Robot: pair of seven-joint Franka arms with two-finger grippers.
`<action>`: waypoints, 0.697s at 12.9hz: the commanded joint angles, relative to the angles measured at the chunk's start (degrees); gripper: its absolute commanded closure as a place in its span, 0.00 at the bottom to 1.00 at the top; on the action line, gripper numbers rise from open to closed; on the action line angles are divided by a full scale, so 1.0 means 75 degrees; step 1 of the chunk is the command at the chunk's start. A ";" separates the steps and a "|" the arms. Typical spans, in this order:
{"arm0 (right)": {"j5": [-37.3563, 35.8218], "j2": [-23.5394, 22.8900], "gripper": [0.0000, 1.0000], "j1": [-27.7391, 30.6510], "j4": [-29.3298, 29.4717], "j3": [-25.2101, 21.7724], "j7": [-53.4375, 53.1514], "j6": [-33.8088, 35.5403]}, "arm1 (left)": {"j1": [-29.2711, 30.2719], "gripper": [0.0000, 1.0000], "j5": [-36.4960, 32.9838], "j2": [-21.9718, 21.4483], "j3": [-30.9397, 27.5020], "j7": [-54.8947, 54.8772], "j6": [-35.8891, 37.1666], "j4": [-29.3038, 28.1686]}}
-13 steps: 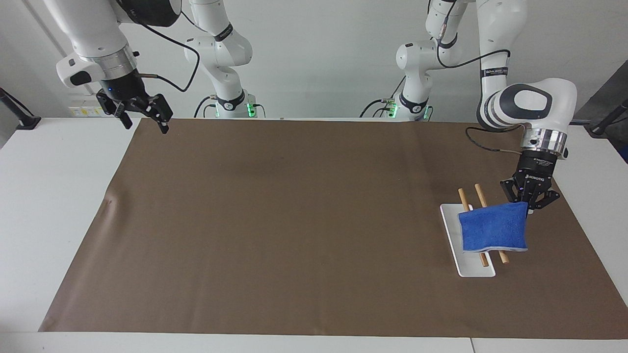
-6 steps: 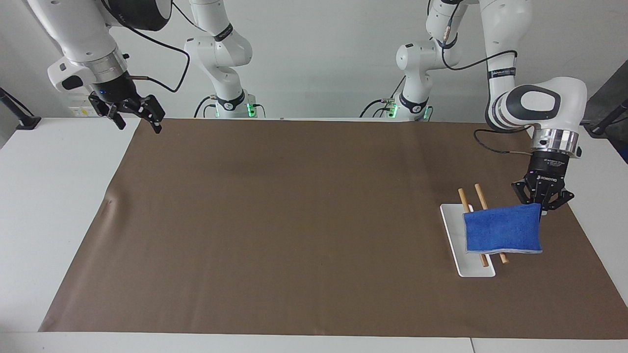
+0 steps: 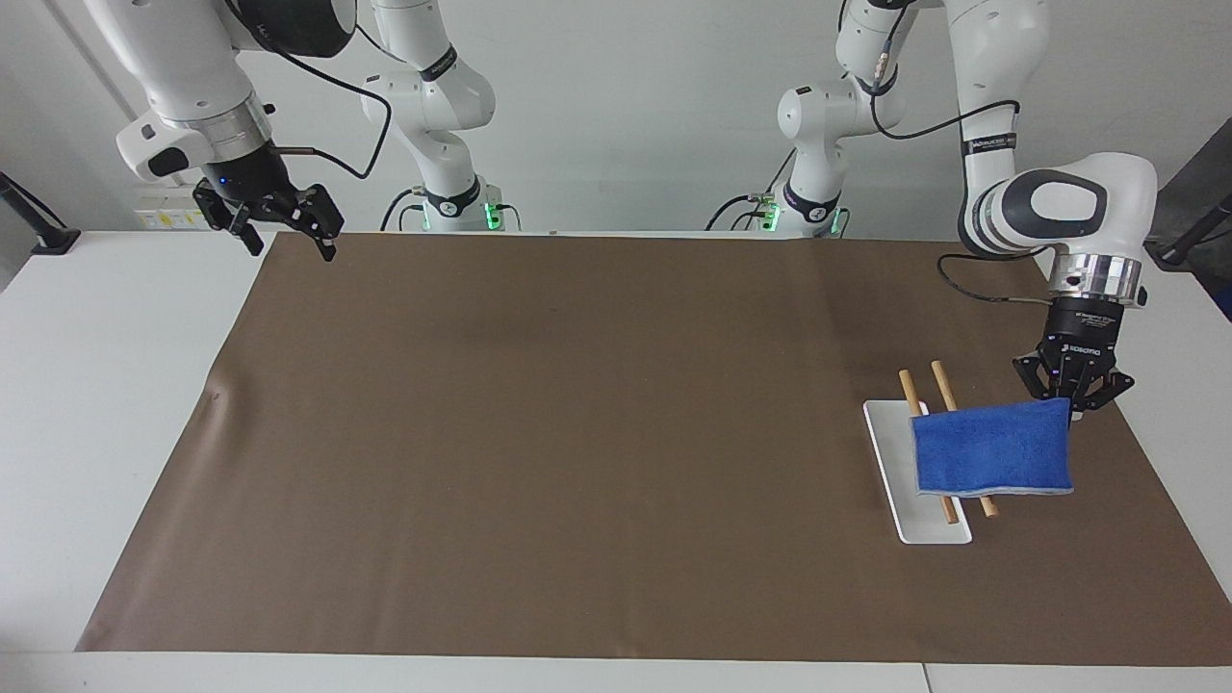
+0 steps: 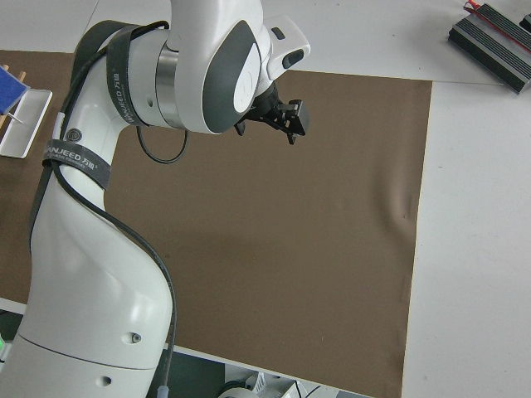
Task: Right arm passes towel to left arm to hang
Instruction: 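Lower the towel over the rack crossbar and open the left gripper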
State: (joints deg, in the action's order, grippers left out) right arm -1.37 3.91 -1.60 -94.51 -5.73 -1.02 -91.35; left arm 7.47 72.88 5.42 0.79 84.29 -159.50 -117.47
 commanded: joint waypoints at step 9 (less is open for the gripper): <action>0.0030 -0.0018 0.00 -0.0173 0.0004 -0.0009 -0.0121 -0.0020 | 0.0456 0.00 -0.2646 0.0073 0.0047 -0.0094 0.0839 0.0334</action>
State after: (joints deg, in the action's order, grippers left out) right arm -1.38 3.74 -2.86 -94.39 -5.76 -1.02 -91.35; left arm 8.87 58.85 5.42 0.82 83.88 -156.77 -116.96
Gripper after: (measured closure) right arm 0.000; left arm 0.000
